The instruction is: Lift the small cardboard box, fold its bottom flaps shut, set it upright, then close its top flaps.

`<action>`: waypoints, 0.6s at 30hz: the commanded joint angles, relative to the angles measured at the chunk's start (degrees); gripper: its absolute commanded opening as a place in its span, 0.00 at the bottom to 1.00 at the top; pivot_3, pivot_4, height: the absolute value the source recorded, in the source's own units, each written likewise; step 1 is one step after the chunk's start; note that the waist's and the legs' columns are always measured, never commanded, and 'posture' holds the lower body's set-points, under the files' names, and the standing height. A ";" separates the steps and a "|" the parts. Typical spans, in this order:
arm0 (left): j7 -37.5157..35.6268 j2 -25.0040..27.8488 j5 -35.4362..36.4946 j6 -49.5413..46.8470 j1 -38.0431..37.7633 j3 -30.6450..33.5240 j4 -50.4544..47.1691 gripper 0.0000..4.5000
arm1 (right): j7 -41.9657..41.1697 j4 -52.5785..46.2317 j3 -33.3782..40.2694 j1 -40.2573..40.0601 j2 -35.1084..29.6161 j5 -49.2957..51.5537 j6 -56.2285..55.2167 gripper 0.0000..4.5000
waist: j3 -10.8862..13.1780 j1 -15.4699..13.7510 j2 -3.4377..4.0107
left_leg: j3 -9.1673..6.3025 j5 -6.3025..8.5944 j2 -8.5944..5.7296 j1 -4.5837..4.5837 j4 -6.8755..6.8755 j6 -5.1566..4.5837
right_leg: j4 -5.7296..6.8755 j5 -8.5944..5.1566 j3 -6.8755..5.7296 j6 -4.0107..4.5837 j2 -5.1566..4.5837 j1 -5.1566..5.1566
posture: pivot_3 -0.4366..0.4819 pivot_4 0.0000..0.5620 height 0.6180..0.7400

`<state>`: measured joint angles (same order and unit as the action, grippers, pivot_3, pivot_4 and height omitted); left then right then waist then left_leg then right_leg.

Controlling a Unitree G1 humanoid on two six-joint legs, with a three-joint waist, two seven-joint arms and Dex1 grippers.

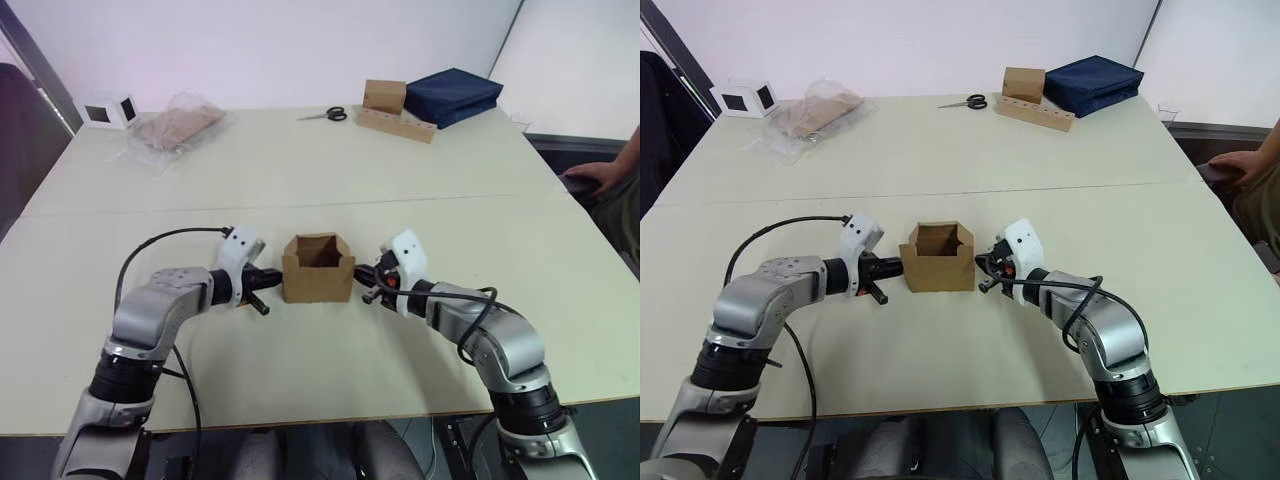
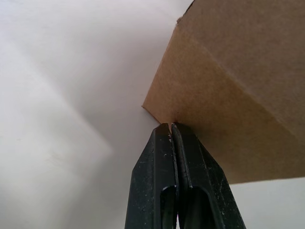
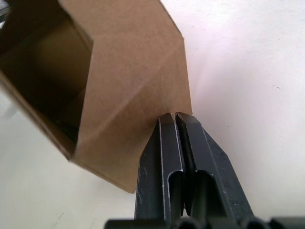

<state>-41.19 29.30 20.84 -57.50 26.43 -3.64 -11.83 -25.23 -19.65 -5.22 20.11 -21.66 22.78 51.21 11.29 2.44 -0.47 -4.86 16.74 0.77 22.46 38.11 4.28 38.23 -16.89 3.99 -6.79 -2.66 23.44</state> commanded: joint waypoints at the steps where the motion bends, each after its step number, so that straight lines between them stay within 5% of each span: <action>1: -1.15 0.62 1.95 0.08 -0.10 -0.76 -3.17 0.01 | -1.05 -3.30 -0.59 -0.12 -0.30 0.85 -0.01 0.00 | 0.00 0.02 0.00 | 0.00 0.00 0.00 0.00 0.00 0.00 | 0.00 0.00 0.00 0.00 0.00 0.00 | 0.48 0.27 1.00; 10: -3.95 7.72 1.96 3.83 -1.07 3.03 -0.65 0.01 | -3.10 -0.65 2.49 0.65 -6.05 -1.34 -3.26 0.00 | 0.00 0.01 0.00 | 0.00 0.00 0.00 0.00 -0.01 0.00 | -0.01 0.00 0.00 0.00 0.00 0.00 | 0.48 0.27 1.00; 18: -7.92 7.04 7.75 9.80 0.98 8.90 1.05 0.01 | -7.45 0.35 7.71 4.14 -6.27 3.48 -5.35 0.00 | 0.00 -0.02 0.00 | 0.01 0.00 0.00 0.00 -0.01 0.00 | -0.03 0.00 0.00 0.00 0.00 -0.01 | 0.48 0.27 1.00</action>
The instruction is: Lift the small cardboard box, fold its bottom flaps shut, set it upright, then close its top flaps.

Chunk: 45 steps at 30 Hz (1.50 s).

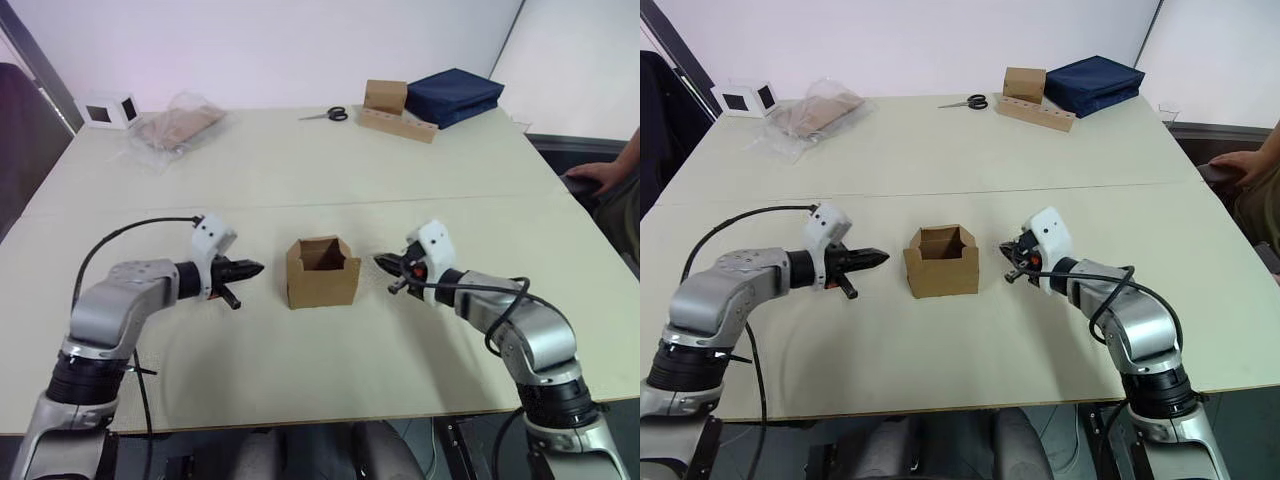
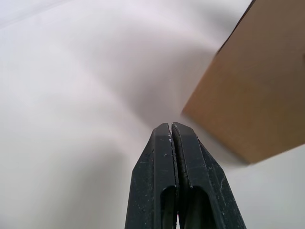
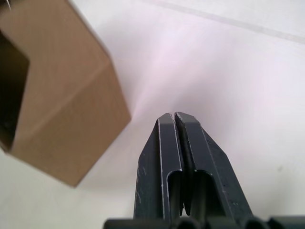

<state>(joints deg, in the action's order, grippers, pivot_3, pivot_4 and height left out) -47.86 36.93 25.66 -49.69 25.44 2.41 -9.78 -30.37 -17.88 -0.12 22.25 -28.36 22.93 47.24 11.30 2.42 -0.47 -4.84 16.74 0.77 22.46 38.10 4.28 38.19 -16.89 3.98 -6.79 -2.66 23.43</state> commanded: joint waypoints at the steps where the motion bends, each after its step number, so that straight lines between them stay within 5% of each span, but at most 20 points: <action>1: -1.74 -1.05 4.22 1.74 2.39 3.12 -1.48 0.01 | -3.07 -1.62 2.73 2.48 0.76 4.35 -1.14 0.00 | 0.00 -0.02 0.00 | 0.00 0.00 0.00 0.00 0.00 0.00 | 0.00 0.00 0.00 0.00 0.00 0.00 | 0.48 0.27 1.00; 8: -2.39 -3.01 7.23 1.60 3.37 1.09 -3.13 0.01 | -7.06 -0.29 0.00 4.53 1.31 6.34 -1.52 0.00 | 0.00 0.07 0.00 | -0.01 0.00 0.00 0.00 0.00 0.00 | 0.00 0.00 0.00 0.00 0.00 0.00 | 0.48 0.27 1.00; 21: 0.40 -4.55 0.04 6.21 2.49 -7.09 1.87 0.01 | -13.25 9.54 -10.64 6.46 1.88 -0.75 -8.59 0.00 | -0.09 0.08 0.00 | -0.01 0.00 0.00 -0.14 0.00 0.00 | 0.00 0.00 0.00 0.00 0.01 -0.12 | 0.48 0.27 1.00; 36: 0.84 -5.98 5.63 3.09 4.28 -2.61 -1.76 0.01 | -11.85 3.52 -3.66 8.15 1.25 3.03 -5.12 0.00 | -0.17 -0.15 -0.02 | -0.03 0.00 0.00 -0.16 0.02 0.00 | 0.00 0.00 -0.02 0.00 -0.01 -0.19 | 0.48 0.27 1.00; 45: -4.00 0.32 10.92 1.36 8.85 3.98 3.10 0.01 | -7.39 -7.63 6.25 9.70 -0.04 12.95 3.63 0.00 | -0.14 0.06 -0.02 | -0.04 0.00 0.01 -0.05 -0.01 0.00 | 0.00 0.00 -0.02 0.00 0.01 -0.05 | 0.48 0.27 1.00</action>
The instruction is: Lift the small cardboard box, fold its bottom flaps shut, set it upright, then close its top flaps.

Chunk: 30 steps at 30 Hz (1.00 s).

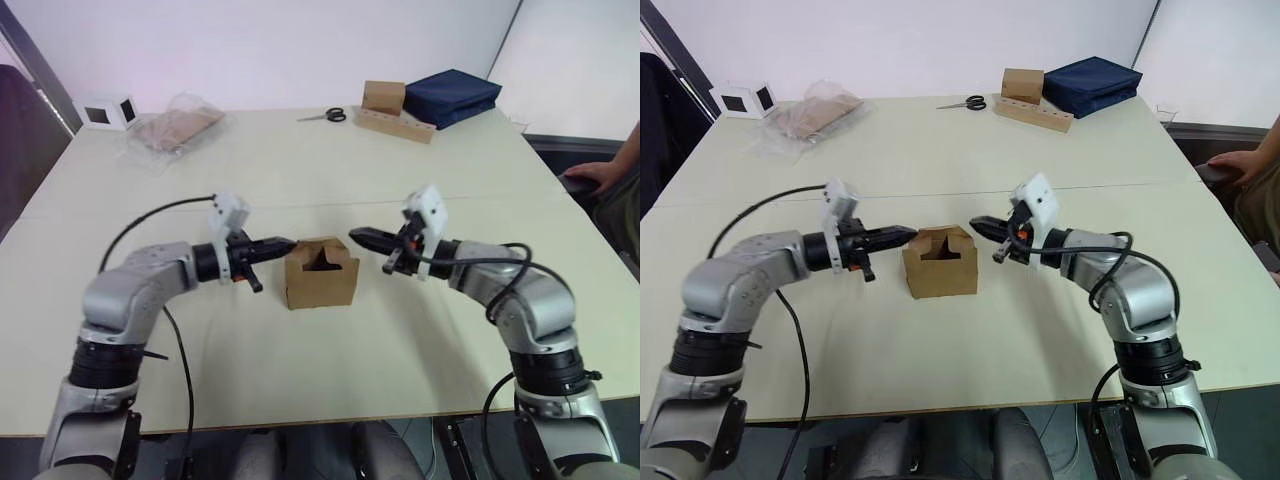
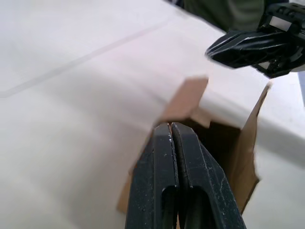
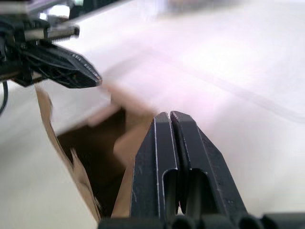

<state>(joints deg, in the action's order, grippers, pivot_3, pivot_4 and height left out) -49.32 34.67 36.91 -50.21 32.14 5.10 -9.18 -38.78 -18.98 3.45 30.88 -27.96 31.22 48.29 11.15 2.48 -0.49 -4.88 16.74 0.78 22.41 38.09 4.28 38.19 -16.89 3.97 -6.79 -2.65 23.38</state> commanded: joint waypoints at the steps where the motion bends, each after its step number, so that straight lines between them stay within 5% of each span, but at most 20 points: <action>1: -3.31 3.15 -1.09 2.87 2.75 0.87 4.03 0.01 | 1.21 -7.85 2.74 0.89 -0.56 5.65 3.46 0.00 | 0.00 0.01 0.00 | 0.00 0.00 0.00 0.00 -0.01 0.00 | 0.00 0.00 0.00 0.00 0.00 0.00 | 0.48 0.27 1.00; 9: -9.36 1.43 -7.79 12.90 10.45 -4.56 20.83 0.01 | -0.24 -15.54 -4.12 -3.21 -2.94 7.54 5.36 0.00 | 0.01 -0.40 -0.02 | 0.01 0.00 -0.02 0.00 -0.01 0.00 | -0.05 0.00 -0.03 0.00 -0.01 -0.04 | 0.48 0.27 1.00; 18: -16.65 -7.40 -14.01 22.90 21.31 -9.23 41.85 0.01 | -0.80 -9.35 -13.01 -2.79 -0.69 2.13 -0.35 0.00 | 0.04 0.14 -0.08 | 0.01 0.00 -0.04 0.05 0.02 0.00 | -0.06 0.00 -0.05 0.00 0.00 0.01 | 0.48 0.27 1.00; 30: -25.21 -12.22 -18.73 27.96 23.90 -12.23 48.81 0.01 | -1.75 -3.18 -15.70 -1.93 1.40 -1.58 -3.31 0.00 | 0.04 0.07 -0.08 | 0.00 0.00 -0.04 0.06 0.01 0.00 | -0.03 0.00 -0.04 0.00 0.00 0.04 | 0.48 0.27 1.00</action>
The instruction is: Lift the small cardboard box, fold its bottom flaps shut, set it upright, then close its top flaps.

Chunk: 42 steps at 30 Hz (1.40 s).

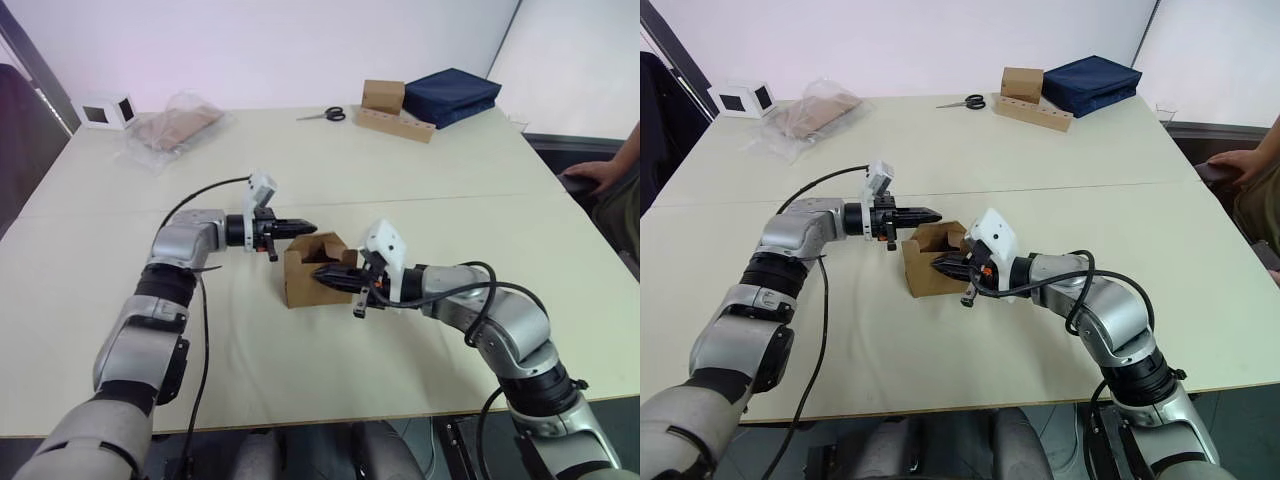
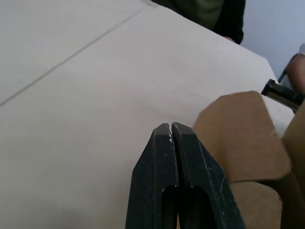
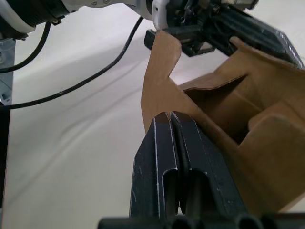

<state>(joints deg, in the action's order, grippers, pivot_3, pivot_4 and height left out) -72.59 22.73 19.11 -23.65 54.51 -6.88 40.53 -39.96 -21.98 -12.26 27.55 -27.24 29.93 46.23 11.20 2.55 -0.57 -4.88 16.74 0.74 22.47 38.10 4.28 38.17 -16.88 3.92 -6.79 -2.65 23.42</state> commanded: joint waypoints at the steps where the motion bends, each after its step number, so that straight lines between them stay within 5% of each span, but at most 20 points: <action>1: -2.16 -0.39 -1.04 1.42 1.22 -0.32 -1.19 0.01 | -0.57 0.08 -0.04 1.38 0.82 -0.39 -1.29 0.00 | 0.00 0.00 0.00 | 0.00 0.00 0.00 0.00 0.00 0.00 | 0.00 0.00 0.00 0.00 0.00 0.00 | 0.48 0.27 1.00; 31: 0.82 1.58 -2.47 2.06 -3.62 2.79 -7.00 0.01 | -3.08 5.77 -2.67 1.86 0.90 -6.09 -2.39 0.00 | -0.01 0.01 0.00 | -0.02 0.00 0.00 -0.02 0.02 0.00 | 0.04 0.00 0.00 0.00 0.00 -0.01 | 0.48 0.27 1.00; 42: 1.98 12.90 7.86 -13.36 -15.37 11.00 -33.18 0.01 | -2.64 3.38 -0.74 1.46 0.20 -5.97 -1.34 0.00 | -0.01 0.04 0.01 | -0.04 0.00 0.03 -0.02 -0.01 0.00 | 0.03 0.00 0.01 0.00 -0.01 0.00 | 0.48 0.27 1.00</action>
<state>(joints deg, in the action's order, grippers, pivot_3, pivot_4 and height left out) -70.63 34.37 23.70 -34.03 40.26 2.01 13.16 -42.93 -16.83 -13.96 29.00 -26.68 23.82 44.71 11.19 2.59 -0.56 -4.92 16.74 0.77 22.44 38.10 4.28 38.21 -16.88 3.93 -6.79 -2.66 23.42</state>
